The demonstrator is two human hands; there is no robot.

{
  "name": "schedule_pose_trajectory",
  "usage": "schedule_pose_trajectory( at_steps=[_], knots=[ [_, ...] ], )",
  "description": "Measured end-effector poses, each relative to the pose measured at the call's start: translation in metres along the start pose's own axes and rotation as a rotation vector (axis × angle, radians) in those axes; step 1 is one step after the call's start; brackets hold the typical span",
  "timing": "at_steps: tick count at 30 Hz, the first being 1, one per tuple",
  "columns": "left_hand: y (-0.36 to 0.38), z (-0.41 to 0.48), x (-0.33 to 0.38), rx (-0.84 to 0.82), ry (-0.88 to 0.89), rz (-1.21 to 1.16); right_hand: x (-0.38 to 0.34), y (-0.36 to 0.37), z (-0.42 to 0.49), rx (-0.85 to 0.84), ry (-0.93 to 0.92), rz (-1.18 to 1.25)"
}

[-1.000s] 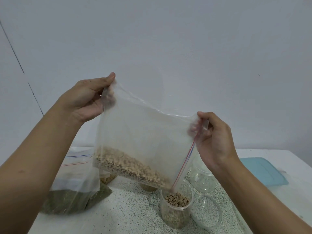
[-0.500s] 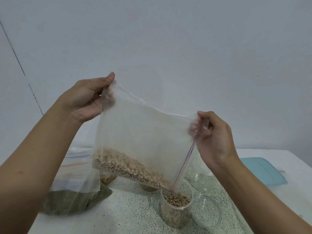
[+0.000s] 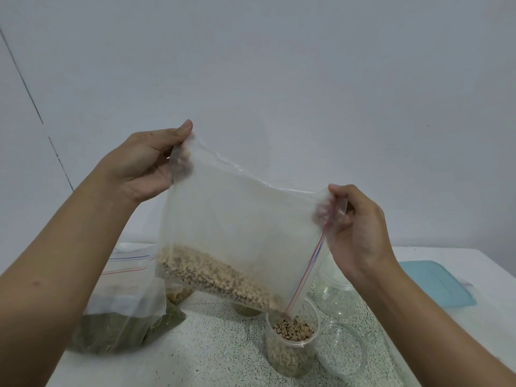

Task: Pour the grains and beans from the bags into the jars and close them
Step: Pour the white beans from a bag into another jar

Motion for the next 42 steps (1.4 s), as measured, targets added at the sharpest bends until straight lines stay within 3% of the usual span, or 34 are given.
schedule_pose_trajectory(
  at_steps=[42],
  knots=[
    [-0.0015,0.0058,0.0007,-0.015,0.001,0.019,0.0022,-0.0005,0.0029,0.000,-0.010,0.003]
  ],
)
Point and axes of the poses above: each hand's wrist, its own z-axis towards the middle knuckle, its own y-axis out of the palm, x = y × z, the point moved 4 cm from there along z, towards the middle knuckle, and after that the axes turned 6 degrees about z, right-handed, at the moved point
